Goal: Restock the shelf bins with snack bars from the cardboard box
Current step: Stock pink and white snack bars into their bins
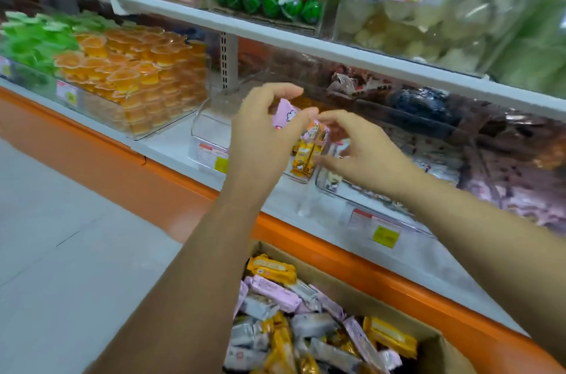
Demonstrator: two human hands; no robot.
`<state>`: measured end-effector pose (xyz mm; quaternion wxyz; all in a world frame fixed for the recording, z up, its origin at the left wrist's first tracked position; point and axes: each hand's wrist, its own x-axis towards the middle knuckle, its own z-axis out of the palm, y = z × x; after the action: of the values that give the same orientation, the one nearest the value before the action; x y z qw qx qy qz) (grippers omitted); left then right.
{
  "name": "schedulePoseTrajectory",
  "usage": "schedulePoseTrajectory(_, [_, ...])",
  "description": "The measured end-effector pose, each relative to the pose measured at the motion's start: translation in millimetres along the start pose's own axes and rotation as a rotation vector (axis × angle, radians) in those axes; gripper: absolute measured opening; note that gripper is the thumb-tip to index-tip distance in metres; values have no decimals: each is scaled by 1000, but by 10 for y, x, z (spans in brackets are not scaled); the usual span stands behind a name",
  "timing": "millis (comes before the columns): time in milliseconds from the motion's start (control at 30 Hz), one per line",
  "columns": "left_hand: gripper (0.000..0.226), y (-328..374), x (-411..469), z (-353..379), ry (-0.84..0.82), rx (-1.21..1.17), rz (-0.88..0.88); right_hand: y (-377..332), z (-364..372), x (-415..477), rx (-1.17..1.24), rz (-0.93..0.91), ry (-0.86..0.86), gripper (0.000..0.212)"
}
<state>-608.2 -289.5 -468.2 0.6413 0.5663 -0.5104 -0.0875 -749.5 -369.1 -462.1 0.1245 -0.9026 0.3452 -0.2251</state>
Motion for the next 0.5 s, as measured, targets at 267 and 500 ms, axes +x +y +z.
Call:
schedulePoseTrajectory(267, [31,606,-365,961,-356,34,250,423,-618,-1227,66,114,197,44])
schedulePoseTrajectory(500, [37,997,-756,1807,-692,19,341,891,-930,-2062,196,320,393,29])
